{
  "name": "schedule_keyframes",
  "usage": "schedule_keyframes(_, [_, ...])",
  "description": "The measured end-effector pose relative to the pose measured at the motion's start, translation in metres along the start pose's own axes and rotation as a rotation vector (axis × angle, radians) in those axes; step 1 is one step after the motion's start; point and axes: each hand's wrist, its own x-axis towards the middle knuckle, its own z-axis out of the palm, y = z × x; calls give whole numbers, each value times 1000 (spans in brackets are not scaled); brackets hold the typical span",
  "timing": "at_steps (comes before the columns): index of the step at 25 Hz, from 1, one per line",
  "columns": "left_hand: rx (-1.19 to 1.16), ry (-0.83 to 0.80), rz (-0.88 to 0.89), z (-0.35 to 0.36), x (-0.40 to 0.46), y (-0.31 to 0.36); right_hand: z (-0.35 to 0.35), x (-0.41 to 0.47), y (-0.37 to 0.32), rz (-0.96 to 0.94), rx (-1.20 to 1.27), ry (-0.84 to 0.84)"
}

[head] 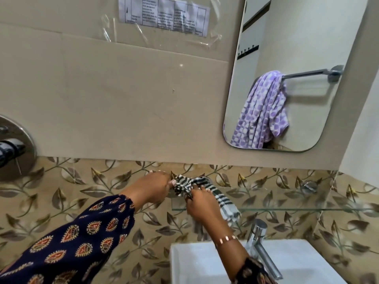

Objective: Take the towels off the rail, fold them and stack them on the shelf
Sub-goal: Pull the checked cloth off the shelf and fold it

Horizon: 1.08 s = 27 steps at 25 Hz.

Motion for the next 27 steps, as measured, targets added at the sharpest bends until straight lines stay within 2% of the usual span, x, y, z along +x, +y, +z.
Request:
schedule_keyframes(3, [-14, 28, 38, -2, 1, -1, 8, 16, -14, 19, -6, -5])
schedule_keyframes(8, [0, 19, 75, -4, 3, 8, 15, -24, -15, -219, 34, 66])
schedule_keyframes(10, [-2, -4, 73, -4, 4, 8, 11, -21, -12, -195, 38, 37])
schedule_keyframes(13, [-20, 1, 81, -2, 9, 10, -2, 10, -15, -53, 39, -91])
schedule_keyframes(17, [-37, -7, 99, 1, 14, 21, -7, 3, -14, -147, 34, -86])
schedule_keyframes(20, [-70, -4, 113, 7, 22, 33, -9, -15, 29, -182, 74, -49])
schedule_keyframes(24, [-94, -36, 146, 18, 35, 66, -31, 15, 125, 130, 97, -63])
schedule_keyframes(27, [-83, -61, 171, 29, 45, 93, -40, 21, 150, 120, 132, -114])
